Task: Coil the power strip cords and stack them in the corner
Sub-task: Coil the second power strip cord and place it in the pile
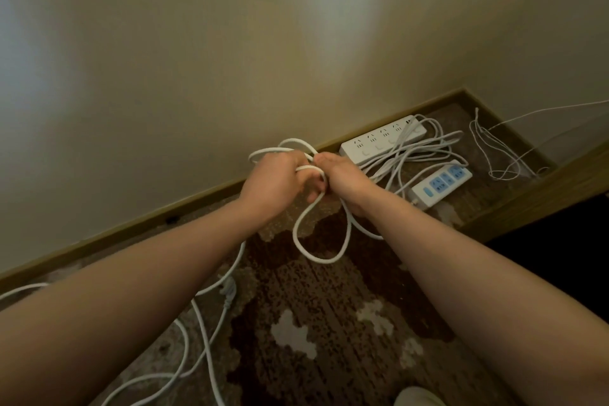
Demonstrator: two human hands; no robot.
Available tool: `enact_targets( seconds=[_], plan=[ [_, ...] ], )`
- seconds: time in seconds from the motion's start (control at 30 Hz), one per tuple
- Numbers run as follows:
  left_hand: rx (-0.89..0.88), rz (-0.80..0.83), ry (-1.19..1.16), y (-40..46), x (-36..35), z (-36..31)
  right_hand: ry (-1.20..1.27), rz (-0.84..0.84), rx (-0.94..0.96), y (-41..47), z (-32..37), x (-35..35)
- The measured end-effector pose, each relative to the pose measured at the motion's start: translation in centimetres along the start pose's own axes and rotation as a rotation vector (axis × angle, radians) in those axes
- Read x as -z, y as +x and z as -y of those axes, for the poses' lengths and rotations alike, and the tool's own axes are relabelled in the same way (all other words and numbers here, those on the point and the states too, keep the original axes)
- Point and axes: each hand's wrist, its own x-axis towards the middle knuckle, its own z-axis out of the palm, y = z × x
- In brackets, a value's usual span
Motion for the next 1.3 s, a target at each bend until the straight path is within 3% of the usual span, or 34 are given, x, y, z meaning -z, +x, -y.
enact_targets(
  seconds=[0.13, 0.27, 0.47, 0.6, 0.8, 1.07, 1.3],
  plan=[
    [0.064, -0.079, -0.042, 0.4, 1.2, 2.2, 0.144, -0.035, 0.034, 0.1, 0.1, 0.5],
    [0.068, -0.142, 0.001, 0.7, 2.3, 3.4, 0.009, -0.152, 0.106, 0.0, 0.5, 1.0],
    [0.064, 0.063, 0.207, 1.5, 2.6, 4.0, -0.111, -0.052, 0.127, -1.0, 0.6, 0.4],
    [0.060, 0.249, 0.133, 1.6, 2.9, 5.4, -0.187, 0.043, 0.224, -1.4, 0.6, 0.3],
    [-0.003, 0.381, 0.045, 0.9, 2.3, 5.8, -0.220, -0.017, 0.228, -1.1, 0.9, 0.5],
    [0.072, 0.400, -0.166, 1.0, 2.8, 6.2, -0.312, -0.025, 0.220, -0.7, 0.6, 2.4],
    [-0.029, 0.215, 0.086, 1.7, 2.6, 4.8, -0.209, 0.107, 0.209, -0.4, 1.9, 1.6]
  ],
)
